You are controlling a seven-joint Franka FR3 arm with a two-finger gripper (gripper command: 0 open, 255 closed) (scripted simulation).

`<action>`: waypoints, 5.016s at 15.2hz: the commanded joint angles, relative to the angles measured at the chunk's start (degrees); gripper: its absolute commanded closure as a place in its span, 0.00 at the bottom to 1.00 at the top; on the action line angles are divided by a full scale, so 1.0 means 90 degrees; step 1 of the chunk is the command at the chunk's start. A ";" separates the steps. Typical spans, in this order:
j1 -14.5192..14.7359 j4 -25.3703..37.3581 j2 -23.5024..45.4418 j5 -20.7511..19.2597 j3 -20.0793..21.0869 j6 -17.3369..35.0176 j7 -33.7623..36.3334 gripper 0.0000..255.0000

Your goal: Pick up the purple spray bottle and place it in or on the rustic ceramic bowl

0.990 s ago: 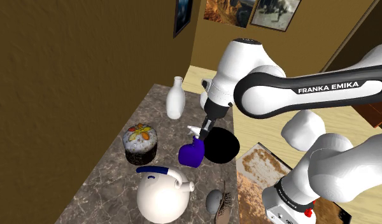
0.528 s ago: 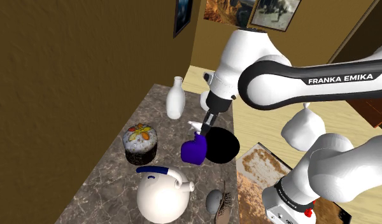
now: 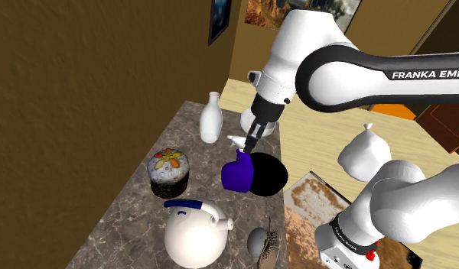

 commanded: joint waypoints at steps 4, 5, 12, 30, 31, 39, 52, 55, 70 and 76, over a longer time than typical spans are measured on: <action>-0.0024 0.0397 -0.0057 -0.0062 -0.0066 -0.0454 0.0043 1.00; -0.0028 0.0477 -0.0063 -0.0073 -0.0078 -0.0540 0.0052 1.00; -0.0060 0.1067 -0.0066 -0.0151 -0.0156 -0.1132 0.0114 1.00; -0.0397 0.2461 -0.0652 -0.0775 -0.1503 -0.3320 -0.0986 1.00; -0.0424 0.2582 -0.0663 -0.0836 -0.1617 -0.3466 -0.1094 1.00; -0.0467 0.1962 -0.0938 -0.0920 -0.1768 -0.3146 -0.1317 1.00; -0.0469 0.0595 -0.1299 -0.0886 -0.1728 -0.2145 -0.1420 1.00; -0.0468 0.0303 -0.1355 -0.0875 -0.1718 -0.1910 -0.1444 1.00; -0.0460 -0.0543 -0.1450 -0.0833 -0.1684 -0.1163 -0.1519 1.00; -0.0460 -0.0543 -0.1451 -0.0833 -0.1684 -0.1163 -0.1519 0.00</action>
